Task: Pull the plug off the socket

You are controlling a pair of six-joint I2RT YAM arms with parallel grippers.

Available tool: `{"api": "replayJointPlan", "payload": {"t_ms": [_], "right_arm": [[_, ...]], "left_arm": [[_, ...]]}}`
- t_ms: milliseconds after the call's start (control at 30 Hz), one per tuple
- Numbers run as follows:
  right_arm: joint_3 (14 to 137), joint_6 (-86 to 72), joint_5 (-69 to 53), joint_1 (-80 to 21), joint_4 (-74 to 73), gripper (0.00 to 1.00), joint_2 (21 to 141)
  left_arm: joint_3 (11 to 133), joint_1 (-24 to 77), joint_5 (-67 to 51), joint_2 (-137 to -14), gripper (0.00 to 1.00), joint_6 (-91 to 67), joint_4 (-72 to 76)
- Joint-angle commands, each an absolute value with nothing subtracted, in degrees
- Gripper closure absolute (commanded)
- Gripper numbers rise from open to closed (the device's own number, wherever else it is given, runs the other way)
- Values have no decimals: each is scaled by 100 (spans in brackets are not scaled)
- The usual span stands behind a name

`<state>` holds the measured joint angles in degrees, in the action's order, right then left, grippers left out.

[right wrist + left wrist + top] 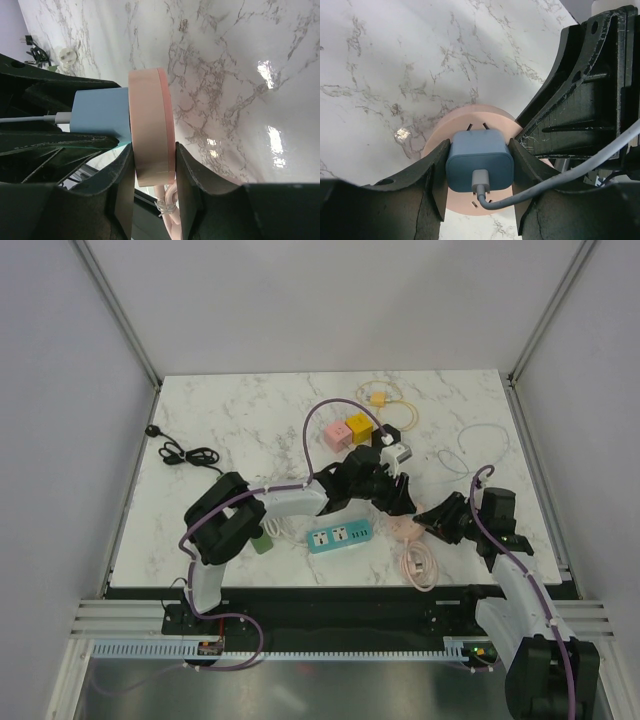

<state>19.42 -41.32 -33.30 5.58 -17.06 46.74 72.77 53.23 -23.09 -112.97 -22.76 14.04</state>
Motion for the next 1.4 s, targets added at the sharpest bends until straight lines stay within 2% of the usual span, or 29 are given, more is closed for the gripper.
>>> {"api": "replayJointPlan", "payload": {"t_ms": [0, 100, 300, 400, 467, 600, 833, 1000, 1067, 1200, 1300, 1367], "right_arm": [[1925, -3832, -2110, 729, -2065, 100, 4799], [1899, -3736, -1943, 738, -2101, 100, 4816], [1925, -3700, -1898, 747, -2022, 100, 4957], [1951, -3700, -1995, 747, -2004, 100, 4948], [1951, -3691, -2039, 747, -1986, 100, 4948], [1934, -3691, -2039, 747, -1951, 100, 5001], [1942, -3683, -1969, 756, -1785, 100, 5203], [1969, -3639, -1828, 747, -1732, 100, 5326], [1960, -3647, -1846, 756, -1705, 100, 5361], [1934, -3674, -1828, 747, -1687, 100, 5353], [1934, -3656, -1828, 747, -1696, 100, 5335], [1934, -3665, -1828, 756, -1696, 100, 5317]], "left_arm": [[7391, 5369, -1474, -10574, 98, -2014, 1531], [7462, 5493, -1090, -10468, 98, -1670, 1108], [7173, 5195, -2326, -10433, 98, -2626, 1991], [7163, 5028, -2505, -10512, 98, -3137, 2268], [7329, 5045, -2356, -10599, 98, -2998, 1936], [7883, 5273, -1278, -10670, 98, -2321, 548], [7980, 5361, -870, -10556, 98, -2109, 97], [8086, 4993, -2036, -10731, 98, -3109, 395], [8173, 4966, -2083, -10828, 98, -3357, 352], [8946, 5299, -665, -11030, 98, -2761, -1050], [9071, 5502, -37, -11031, 98, -2365, -1344], [9009, 5502, -18, -10978, 98, -2364, -1336]]}}
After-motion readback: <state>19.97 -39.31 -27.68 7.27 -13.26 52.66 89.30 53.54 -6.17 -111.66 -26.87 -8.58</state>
